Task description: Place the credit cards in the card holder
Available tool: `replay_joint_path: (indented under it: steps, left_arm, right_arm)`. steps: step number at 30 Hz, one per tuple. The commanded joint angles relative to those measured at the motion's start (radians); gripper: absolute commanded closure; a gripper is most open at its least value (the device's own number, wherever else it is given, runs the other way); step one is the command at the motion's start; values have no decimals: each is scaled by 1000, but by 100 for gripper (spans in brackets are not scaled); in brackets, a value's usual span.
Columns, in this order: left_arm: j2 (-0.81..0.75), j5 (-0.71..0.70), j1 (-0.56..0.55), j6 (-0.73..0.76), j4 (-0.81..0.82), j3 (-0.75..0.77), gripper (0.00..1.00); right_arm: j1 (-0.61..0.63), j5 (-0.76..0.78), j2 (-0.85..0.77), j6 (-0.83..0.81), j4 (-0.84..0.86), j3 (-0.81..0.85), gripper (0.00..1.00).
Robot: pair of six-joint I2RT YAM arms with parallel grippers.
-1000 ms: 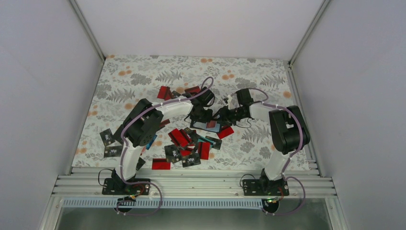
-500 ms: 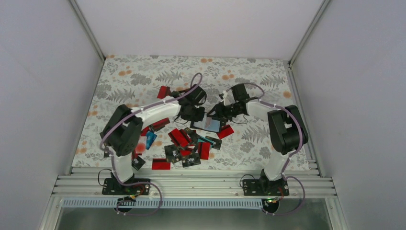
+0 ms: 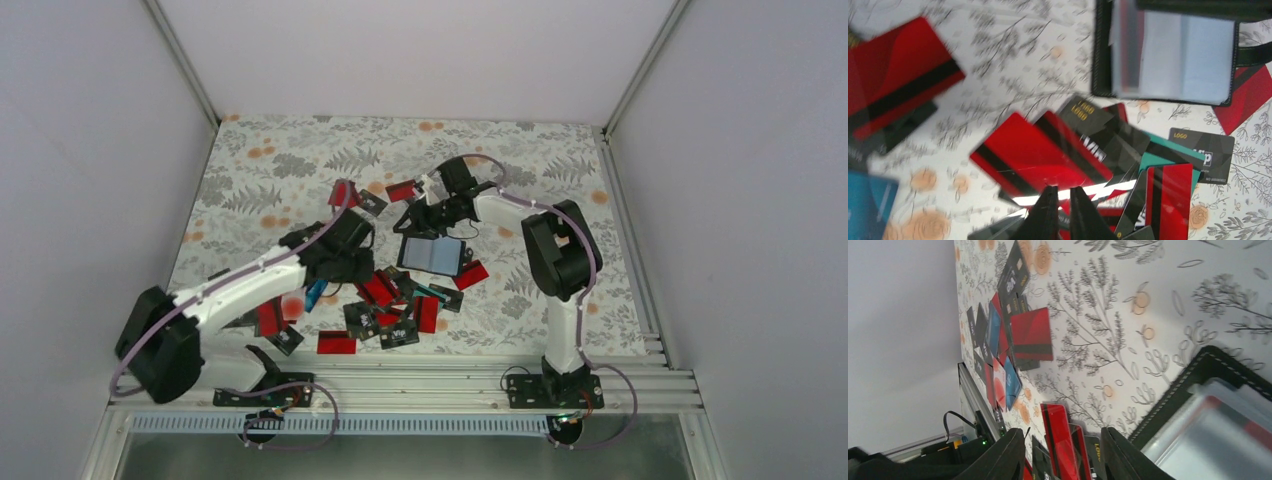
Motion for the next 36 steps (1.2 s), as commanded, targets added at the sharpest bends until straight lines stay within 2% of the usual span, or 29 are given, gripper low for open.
replay_joint_path:
  steps: [1, 4, 10, 14, 17, 22, 28, 32, 36]
  left_arm:
    - [-149, -15, -4, -103, -39, -130, 80]
    - [-237, -17, -21, -150, -79, -194, 67]
    - [-338, -35, -108, -258, -145, -255, 50]
    - [-338, -58, -199, -332, -156, -277, 45]
    - [-314, -65, -264, -368, -130, -283, 44]
    - [-255, -36, -322, -343, 7, -310, 43]
    - [-152, -94, -327, -357, -42, -291, 39]
    - [-65, -109, -326, -393, -70, -241, 21]
    - [1, -102, -332, -435, -89, -188, 9]
  right_arm:
    - [23, 12, -49, -23, -75, 43, 59]
    - [42, 101, -123, -41, -110, 2, 58]
    - [87, 265, -334, -36, -127, -186, 57]
    - [128, 358, -475, -27, -157, -311, 56]
    - [164, 374, -544, -17, -164, -388, 56]
    - [225, 383, -644, 29, -123, -517, 55]
    - [316, 392, -665, 91, -57, -625, 55]
    - [335, 412, -663, 110, -32, -631, 55]
    - [336, 451, -675, 102, -35, -631, 54]
